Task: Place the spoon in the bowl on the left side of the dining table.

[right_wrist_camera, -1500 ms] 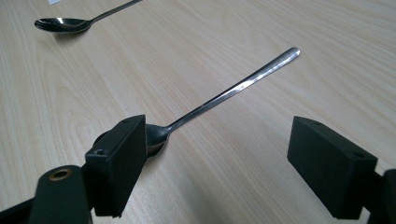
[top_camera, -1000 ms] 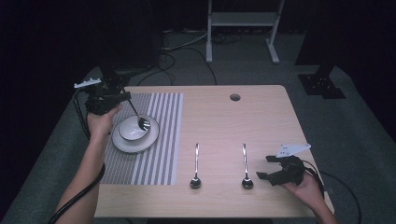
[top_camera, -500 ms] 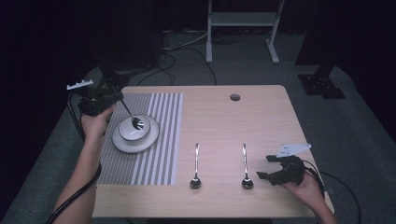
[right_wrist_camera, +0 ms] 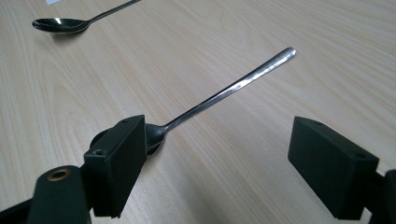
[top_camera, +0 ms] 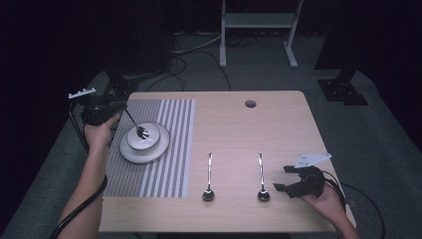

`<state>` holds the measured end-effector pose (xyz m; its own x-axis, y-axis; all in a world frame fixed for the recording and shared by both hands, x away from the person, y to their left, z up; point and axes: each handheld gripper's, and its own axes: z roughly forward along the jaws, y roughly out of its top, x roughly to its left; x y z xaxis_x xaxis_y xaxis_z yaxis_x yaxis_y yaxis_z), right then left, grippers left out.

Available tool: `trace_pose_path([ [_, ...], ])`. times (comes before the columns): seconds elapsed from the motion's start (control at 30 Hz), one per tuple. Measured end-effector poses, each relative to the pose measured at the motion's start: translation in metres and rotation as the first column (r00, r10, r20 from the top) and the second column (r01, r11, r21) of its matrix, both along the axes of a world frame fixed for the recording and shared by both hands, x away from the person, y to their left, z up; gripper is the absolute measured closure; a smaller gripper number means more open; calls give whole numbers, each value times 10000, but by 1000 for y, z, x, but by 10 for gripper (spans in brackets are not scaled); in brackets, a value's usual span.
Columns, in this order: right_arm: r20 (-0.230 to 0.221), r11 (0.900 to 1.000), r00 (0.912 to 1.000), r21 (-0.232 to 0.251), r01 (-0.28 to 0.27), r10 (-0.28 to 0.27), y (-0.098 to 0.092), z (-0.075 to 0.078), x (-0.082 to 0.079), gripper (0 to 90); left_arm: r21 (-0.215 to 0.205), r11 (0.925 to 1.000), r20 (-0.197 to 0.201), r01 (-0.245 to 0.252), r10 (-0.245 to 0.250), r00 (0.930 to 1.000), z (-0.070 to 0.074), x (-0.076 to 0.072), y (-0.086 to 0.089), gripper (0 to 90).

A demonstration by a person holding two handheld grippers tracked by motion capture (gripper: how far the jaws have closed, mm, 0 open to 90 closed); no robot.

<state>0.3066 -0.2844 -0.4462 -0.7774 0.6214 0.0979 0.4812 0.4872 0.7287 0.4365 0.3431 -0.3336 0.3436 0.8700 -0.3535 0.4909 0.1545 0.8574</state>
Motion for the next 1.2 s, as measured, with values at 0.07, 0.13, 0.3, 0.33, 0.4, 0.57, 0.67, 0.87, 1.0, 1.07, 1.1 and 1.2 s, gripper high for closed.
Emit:
trace_pose_path([
  [0.07, 11, 10000, 10000, -2, -6, 6, 0, 0, 0, 183, 14, 10000, -61, -45, 45, 10000, -3, 0, 2, 891],
  [0.13, 13, 10000, 10000, 4, -17, 17, 0, 0, 0, 183, 22, 9999, -106, -106, 107, 9999, -5, 0, 3, 891],
  [0.3, -15, 10000, 10000, -1, -7, 7, 1, 0, 0, 183, -1, 9997, -206, -258, 258, 9995, -10, 0, 7, 891],
  [0.33, -13, 10000, 10000, 7, -6, 6, 1, 0, 0, 183, 4, 9996, -219, -272, 272, 9994, -11, 0, 8, 891],
  [0.4, -18, 10000, 10000, 0, -18, 18, 1, 0, 0, 183, 19, 9994, -241, -344, 345, 9991, -13, 0, 9, 891],
  [0.57, -3, 10000, 10000, -7, -48, 48, 1, 0, 1, 183, 2, 9991, -348, -423, 423, 9985, -18, 0, 11, 891],
  [0.67, -13, 10000, 10000, 4, -34, 34, 1, 0, 1, 182, 10, 9989, -393, -476, 476, 9981, -22, 0, 12, 890],
  [0.87, -30, 10000, 10000, -3, -52, 52, 1, -1, 1, 182, 26, 9986, -535, -532, 532, 9971, -29, 0, 13, 890],
  [1.0, -35, 10000, 10000, 0, -71, 71, 1, -1, 1, 182, 14, 9987, -601, -501, 501, 9969, -34, 1, 13, 890],
  [1.07, -55, 10000, 10000, -3, -83, 83, 2, -1, 1, 183, 29, 9987, -642, -514, 515, 9966, -36, 1, 13, 890],
  [1.1, -58, 10000, 9999, -13, -92, 92, 2, -2, 1, 183, 5, 9987, -657, -514, 513, 9965, -37, 1, 13, 890],
  [1.2, -75, 9999, 9999, -20, -102, 102, 2, -2, 1, 183, -35, 9985, -698, -541, 538, 9961, -40, 1, 14, 890],
])
